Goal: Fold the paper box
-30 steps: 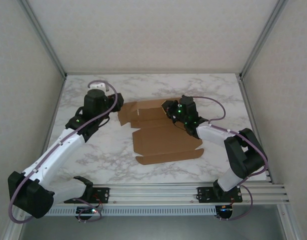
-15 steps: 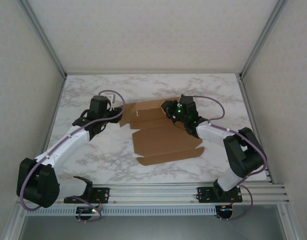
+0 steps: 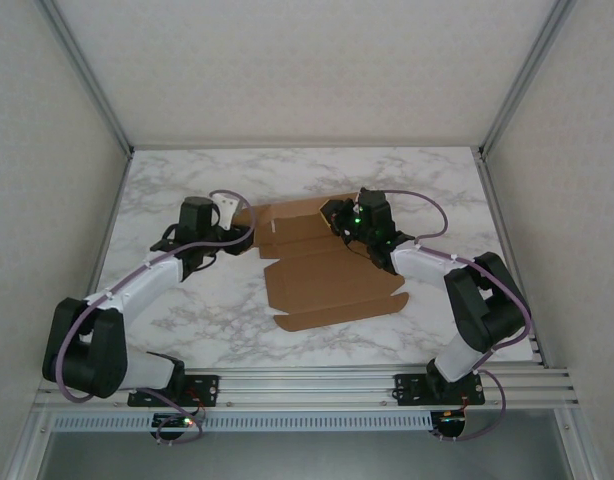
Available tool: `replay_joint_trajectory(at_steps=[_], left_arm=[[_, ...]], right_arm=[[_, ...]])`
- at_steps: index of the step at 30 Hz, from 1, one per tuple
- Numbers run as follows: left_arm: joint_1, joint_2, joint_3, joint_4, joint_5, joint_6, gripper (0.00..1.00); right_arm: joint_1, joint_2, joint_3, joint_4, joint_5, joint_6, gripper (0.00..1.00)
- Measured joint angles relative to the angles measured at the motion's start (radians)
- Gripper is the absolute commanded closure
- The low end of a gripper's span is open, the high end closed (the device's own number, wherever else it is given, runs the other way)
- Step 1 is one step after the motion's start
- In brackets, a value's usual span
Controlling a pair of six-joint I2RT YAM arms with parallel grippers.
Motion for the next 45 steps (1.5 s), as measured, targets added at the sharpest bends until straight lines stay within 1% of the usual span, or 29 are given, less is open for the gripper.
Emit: replay_joint_trajectory(at_steps=[3,6,8,11,16,21,23,25,26,28,29,31,32,35,38,42,45], left_arm=[[0.005,0.001,-0.014,0.037,-0.011,0.018,0.58],[0.006,0.001,-0.017,0.066,-0.047,0.038,0.71],[0.006,0.002,-0.018,0.083,-0.072,0.038,0.83],[0.006,0.003,-0.028,0.116,-0.093,0.031,0.92],[0.006,0.0,-0.063,0.168,-0.111,-0.015,0.99],[-0.003,-0.019,-0.083,0.201,-0.114,-0.071,1.0],[-0.017,-0.027,-0.09,0.213,-0.114,-0.086,0.96],[-0.035,-0.035,-0.092,0.212,-0.115,-0.09,0.85],[-0.041,-0.039,-0.092,0.208,-0.123,-0.091,0.78],[-0.043,-0.064,-0.094,0.194,-0.143,-0.08,0.59],[-0.04,-0.08,-0.097,0.19,-0.15,-0.076,0.52],[-0.032,-0.121,-0.099,0.183,-0.174,-0.067,0.29],[-0.029,-0.138,-0.099,0.182,-0.186,-0.062,0.24],[-0.014,-0.184,-0.099,0.182,-0.219,-0.044,0.23],[0.019,-0.188,-0.099,0.181,-0.222,-0.02,0.24],[0.047,-0.146,-0.122,0.189,-0.193,0.022,0.26],[0.052,-0.106,-0.143,0.192,-0.146,0.046,0.27]], right_arm=[[0.0,0.0,0.003,-0.001,-0.008,0.0,0.86],[0.0,0.0,0.003,-0.002,-0.011,0.0,0.86],[0.0,0.0,0.004,-0.003,-0.012,0.0,0.86],[0.0,0.0,0.005,-0.006,-0.013,0.0,0.86],[0.001,0.0,0.005,-0.009,-0.012,0.0,0.86],[0.007,0.0,0.012,-0.02,-0.011,0.0,0.86],[0.011,0.0,0.013,-0.022,-0.011,0.0,0.85],[0.014,0.0,0.016,-0.029,-0.011,-0.001,0.85],[0.016,0.0,0.017,-0.032,-0.011,-0.002,0.85],[0.016,0.0,0.018,-0.039,-0.011,-0.009,0.85],[0.016,0.0,0.018,-0.043,-0.011,-0.016,0.85],[0.016,0.0,0.018,-0.046,-0.01,-0.023,0.85],[0.016,0.0,0.018,-0.047,-0.011,-0.024,0.85],[0.016,-0.002,0.019,-0.054,-0.011,-0.027,0.85],[0.016,-0.004,0.019,-0.061,-0.011,-0.031,0.85],[0.016,-0.004,0.019,-0.061,-0.011,-0.033,0.85],[0.016,-0.004,0.019,-0.062,-0.012,-0.034,0.85]])
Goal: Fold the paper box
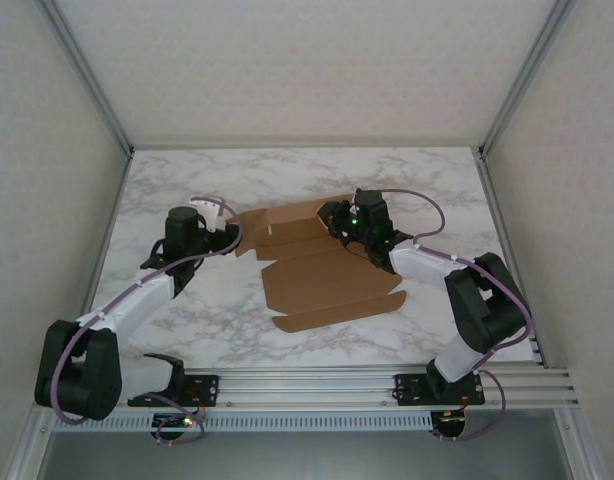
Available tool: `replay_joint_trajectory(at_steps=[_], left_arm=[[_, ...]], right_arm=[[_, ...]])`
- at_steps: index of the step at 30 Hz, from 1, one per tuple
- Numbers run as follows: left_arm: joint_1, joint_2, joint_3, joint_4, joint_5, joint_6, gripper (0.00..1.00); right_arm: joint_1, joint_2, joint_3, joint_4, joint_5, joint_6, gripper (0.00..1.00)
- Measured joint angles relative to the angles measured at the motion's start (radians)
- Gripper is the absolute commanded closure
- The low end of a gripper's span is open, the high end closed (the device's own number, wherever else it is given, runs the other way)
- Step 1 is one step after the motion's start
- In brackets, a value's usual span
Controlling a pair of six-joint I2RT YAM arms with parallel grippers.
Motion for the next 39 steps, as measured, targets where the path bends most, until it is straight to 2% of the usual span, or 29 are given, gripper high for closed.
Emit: replay_joint_trajectory(at_steps=[4,6,8,12,15,22,26,32,37,39], left_arm=[[0.004,0.048,-0.001,0.027,0.076,0.019,0.31],[0.006,0.074,0.0,0.045,0.103,0.024,0.37],[0.006,0.098,0.002,0.052,0.116,0.024,0.48],[0.006,0.127,0.005,0.053,0.11,0.021,0.79],[0.005,0.124,0.005,0.06,0.105,0.011,0.89],[-0.021,0.116,0.005,0.087,0.076,-0.07,0.87],[-0.088,0.117,0.005,0.116,0.007,-0.151,0.83],[-0.201,0.14,0.005,0.159,-0.135,-0.269,0.82],[-0.226,0.143,0.005,0.163,-0.198,-0.312,0.79],[-0.23,0.138,0.005,0.161,-0.212,-0.311,0.74]], right_arm=[[0.0,0.0,0.0,0.0,0.0,0.0,0.85],[0.0,0.0,0.0,-0.001,0.0,0.0,0.85],[0.0,0.0,0.002,-0.003,0.0,0.0,0.85],[0.0,0.0,0.003,-0.006,0.0,0.0,0.85],[0.001,0.0,0.004,-0.006,-0.004,0.0,0.85],[0.02,0.0,0.007,-0.007,-0.002,0.001,0.85],[0.024,0.0,0.008,-0.014,0.004,0.0,0.85],[0.023,0.0,0.012,-0.029,0.017,0.0,0.85],[0.023,0.0,0.019,-0.045,0.028,0.001,0.85],[0.023,0.0,0.023,-0.053,0.028,0.0,0.85]])
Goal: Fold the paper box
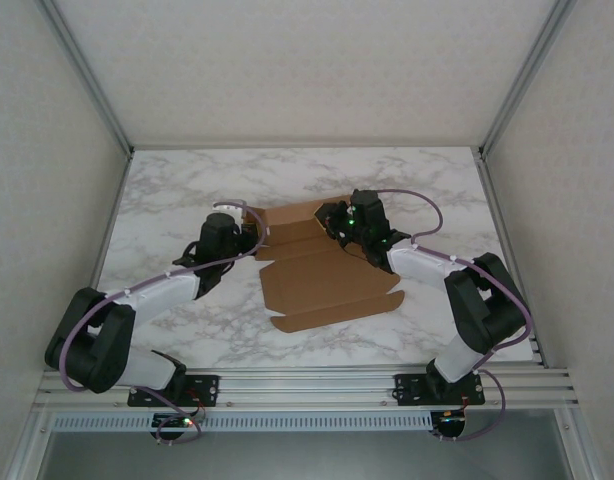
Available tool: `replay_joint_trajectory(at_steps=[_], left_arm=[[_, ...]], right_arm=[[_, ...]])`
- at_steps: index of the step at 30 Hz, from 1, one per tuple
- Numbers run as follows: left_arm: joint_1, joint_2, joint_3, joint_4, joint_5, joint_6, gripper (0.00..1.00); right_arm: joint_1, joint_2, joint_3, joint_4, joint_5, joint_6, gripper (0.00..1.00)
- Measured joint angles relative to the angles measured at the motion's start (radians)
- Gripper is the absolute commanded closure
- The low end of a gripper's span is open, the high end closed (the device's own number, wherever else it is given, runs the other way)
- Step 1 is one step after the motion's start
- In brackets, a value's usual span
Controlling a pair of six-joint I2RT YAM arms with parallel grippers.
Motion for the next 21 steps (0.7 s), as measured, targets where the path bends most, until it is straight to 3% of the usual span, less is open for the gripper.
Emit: replay_joint_trajectory(at_steps=[8,16,21], left_arm=[[-0.001,-0.159,0.004,-0.06,-0.012,0.069,0.4],[0.064,-0.245,0.053,-0.146,0.021,0.145,0.3],[0.14,-0.22,0.101,-0.177,0.067,0.17,0.31]], right_arm=[[-0.001,0.0,0.05,-0.094,0.0,-0.048,0.84],[-0.007,0.0,0.08,-0.167,-0.006,-0.101,0.81],[-0.011,0.0,0.084,-0.186,-0.024,-0.128,0.8]])
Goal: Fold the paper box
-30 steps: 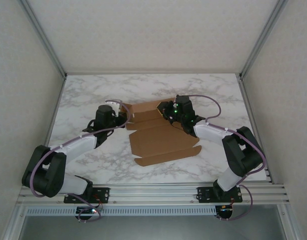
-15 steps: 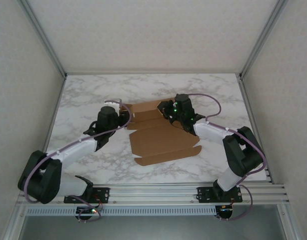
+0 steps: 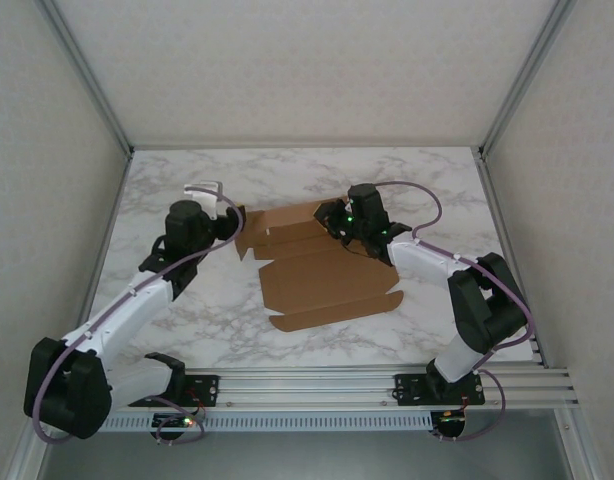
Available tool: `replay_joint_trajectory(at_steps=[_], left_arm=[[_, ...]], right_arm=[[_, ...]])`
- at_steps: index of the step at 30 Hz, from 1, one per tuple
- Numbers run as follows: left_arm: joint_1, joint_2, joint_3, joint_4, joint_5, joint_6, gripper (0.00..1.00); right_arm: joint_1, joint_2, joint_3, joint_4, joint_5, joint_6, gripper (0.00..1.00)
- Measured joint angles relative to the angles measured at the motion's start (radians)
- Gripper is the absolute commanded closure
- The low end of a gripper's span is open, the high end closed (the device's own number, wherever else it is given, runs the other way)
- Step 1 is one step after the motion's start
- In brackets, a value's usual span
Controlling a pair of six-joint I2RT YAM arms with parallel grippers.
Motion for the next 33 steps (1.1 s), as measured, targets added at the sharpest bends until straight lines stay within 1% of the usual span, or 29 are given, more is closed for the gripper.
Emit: replay_joint_trajectory(at_steps=[3,7,9,12,14,17,19,22,26,33], left_arm=[[0.016,0.059,0.07,-0.034,0.048,0.006,0.38],[0.009,0.114,0.158,-0.092,0.113,-0.056,0.4],[-0.001,0.132,0.204,-0.125,0.127,-0.119,0.41],[-0.021,0.159,0.27,-0.173,0.147,-0.254,0.42],[-0.033,0.202,0.315,-0.21,0.188,-0.353,0.43],[-0.066,0.26,0.332,-0.237,0.22,-0.454,0.4],[-0.109,0.292,0.332,-0.28,0.225,-0.503,0.37],[-0.146,0.325,0.342,-0.341,0.213,-0.526,0.37],[-0.147,0.363,0.377,-0.362,0.206,-0.531,0.38],[-0.147,0.366,0.381,-0.377,0.201,-0.537,0.38]], right_arm=[[-0.002,0.0,0.008,-0.013,-0.004,-0.015,0.8],[-0.002,0.0,0.015,-0.029,-0.005,-0.021,0.8],[-0.002,0.0,0.018,-0.034,-0.006,-0.021,0.79],[-0.002,0.0,0.026,-0.048,-0.006,-0.022,0.79],[-0.002,0.0,0.028,-0.056,-0.007,-0.026,0.78],[-0.002,0.0,0.029,-0.06,-0.007,-0.032,0.77],[-0.002,0.0,0.03,-0.064,-0.007,-0.037,0.77],[-0.002,0.0,0.03,-0.067,-0.007,-0.04,0.77],[-0.002,0.0,0.03,-0.074,-0.007,-0.04,0.76],[-0.002,0.0,0.036,-0.087,-0.007,-0.041,0.75]])
